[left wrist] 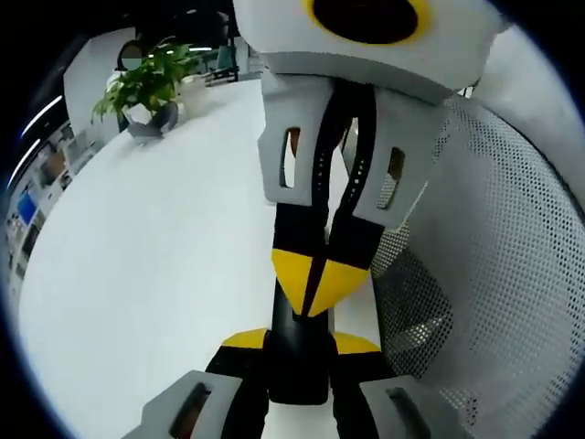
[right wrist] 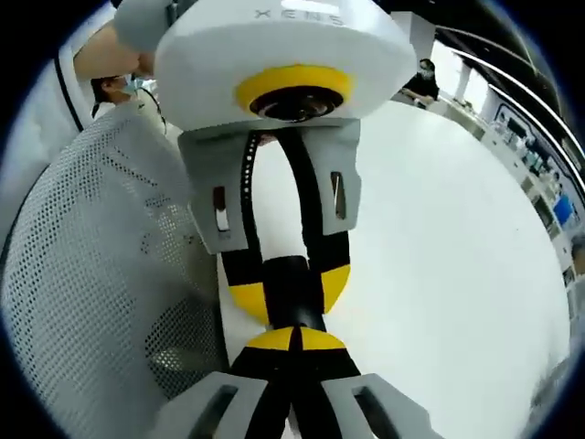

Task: Press the specified remote control buttons in sequence, fully releasing each button before pressing the next.

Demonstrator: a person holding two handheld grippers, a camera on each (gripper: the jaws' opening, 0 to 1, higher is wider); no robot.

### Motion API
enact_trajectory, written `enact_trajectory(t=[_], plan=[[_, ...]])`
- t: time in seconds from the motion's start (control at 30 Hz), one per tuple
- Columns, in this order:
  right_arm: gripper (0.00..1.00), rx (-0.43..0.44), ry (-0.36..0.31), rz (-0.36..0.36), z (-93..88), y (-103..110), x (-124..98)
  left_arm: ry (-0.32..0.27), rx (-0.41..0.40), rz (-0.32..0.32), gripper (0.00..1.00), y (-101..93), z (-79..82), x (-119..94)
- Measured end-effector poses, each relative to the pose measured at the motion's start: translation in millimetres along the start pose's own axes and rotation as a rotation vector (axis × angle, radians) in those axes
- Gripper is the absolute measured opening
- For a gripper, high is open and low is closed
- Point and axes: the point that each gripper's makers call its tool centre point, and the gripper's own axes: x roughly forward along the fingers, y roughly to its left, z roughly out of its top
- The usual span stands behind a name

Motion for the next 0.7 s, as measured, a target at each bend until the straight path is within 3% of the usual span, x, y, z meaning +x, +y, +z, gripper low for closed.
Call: enact_trajectory(t=[0.1, 0.53, 0.7], plan=[[0.0, 0.067, -0.026, -0.022, 0.1, -1.5, -0.7, 0.009, 0.001, 0.003, 0.24, 0.7, -0.2, 0.7], [0.0, 0.003, -0.039, -0.074, 0.8, 0.4, -0.5, -0.006, -0.003, 0.007, 0.24, 1.1, -0.2, 0.8], [0.0, 0.051, -0.041, -0.075, 0.5, -1.9, -0.8, -0.021, -0.002, 0.006, 0.24, 1.3, -0.2, 0.6]])
